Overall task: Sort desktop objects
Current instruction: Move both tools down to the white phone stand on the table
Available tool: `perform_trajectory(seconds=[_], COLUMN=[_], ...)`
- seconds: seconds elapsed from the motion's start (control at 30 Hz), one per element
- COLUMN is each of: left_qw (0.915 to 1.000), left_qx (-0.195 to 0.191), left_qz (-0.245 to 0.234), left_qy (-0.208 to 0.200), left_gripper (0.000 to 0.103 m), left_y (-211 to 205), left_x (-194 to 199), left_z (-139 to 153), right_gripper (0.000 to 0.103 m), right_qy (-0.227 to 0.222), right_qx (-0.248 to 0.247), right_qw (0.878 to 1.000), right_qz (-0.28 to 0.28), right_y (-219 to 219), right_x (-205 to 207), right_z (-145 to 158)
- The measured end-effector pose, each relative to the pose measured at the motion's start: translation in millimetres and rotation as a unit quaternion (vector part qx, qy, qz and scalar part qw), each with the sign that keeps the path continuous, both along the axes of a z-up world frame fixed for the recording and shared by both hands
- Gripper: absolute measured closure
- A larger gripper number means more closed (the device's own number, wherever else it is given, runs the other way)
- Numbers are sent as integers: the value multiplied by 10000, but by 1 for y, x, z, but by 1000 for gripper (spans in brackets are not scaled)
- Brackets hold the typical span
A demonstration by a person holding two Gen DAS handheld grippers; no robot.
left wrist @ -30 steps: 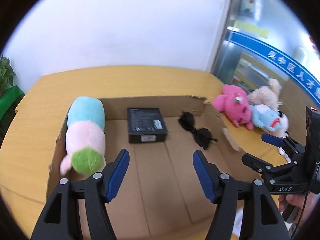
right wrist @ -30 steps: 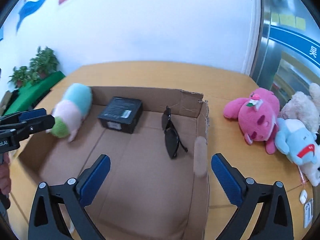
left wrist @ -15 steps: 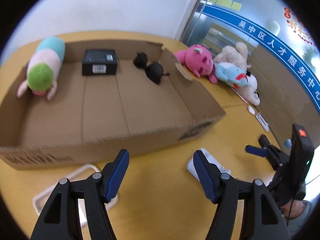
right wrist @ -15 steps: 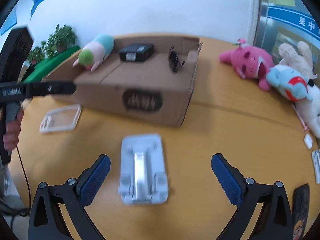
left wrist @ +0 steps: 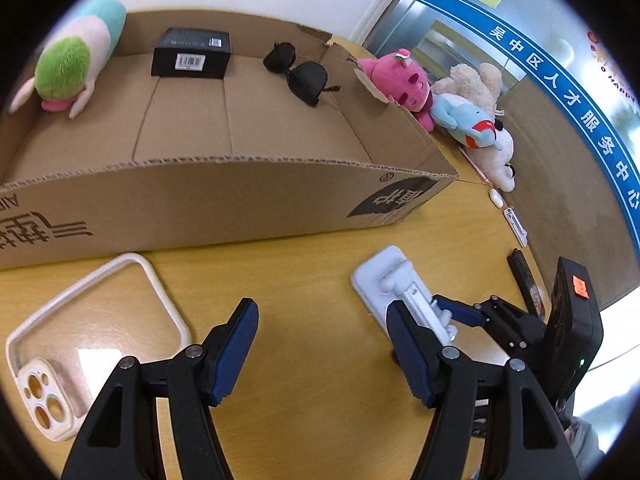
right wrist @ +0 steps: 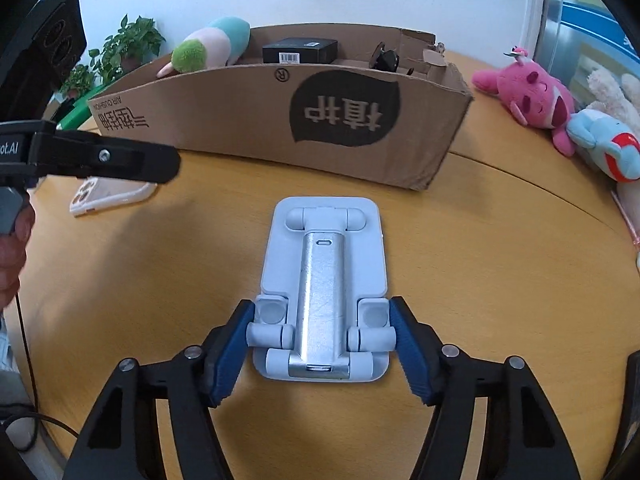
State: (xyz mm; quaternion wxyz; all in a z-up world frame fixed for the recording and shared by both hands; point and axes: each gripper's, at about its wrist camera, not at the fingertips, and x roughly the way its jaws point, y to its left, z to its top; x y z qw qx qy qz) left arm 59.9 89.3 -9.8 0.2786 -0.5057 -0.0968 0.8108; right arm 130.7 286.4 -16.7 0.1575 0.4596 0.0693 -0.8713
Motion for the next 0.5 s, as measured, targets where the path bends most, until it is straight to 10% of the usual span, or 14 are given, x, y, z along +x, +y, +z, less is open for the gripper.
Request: perform_trajectory(seconds=[0.5], left_qw=[9992], left_qx=[-50], left_qz=[-26], left_qy=[-394], left_gripper=[50], left_y=[20], left_x=[-8], left_z=[-22], right_gripper=[39], right_qy=[12], right_qx=[-476], right_qw=[9988], right_qz=[-68], right_y=[-55], right_x=[-13], right_z=[5])
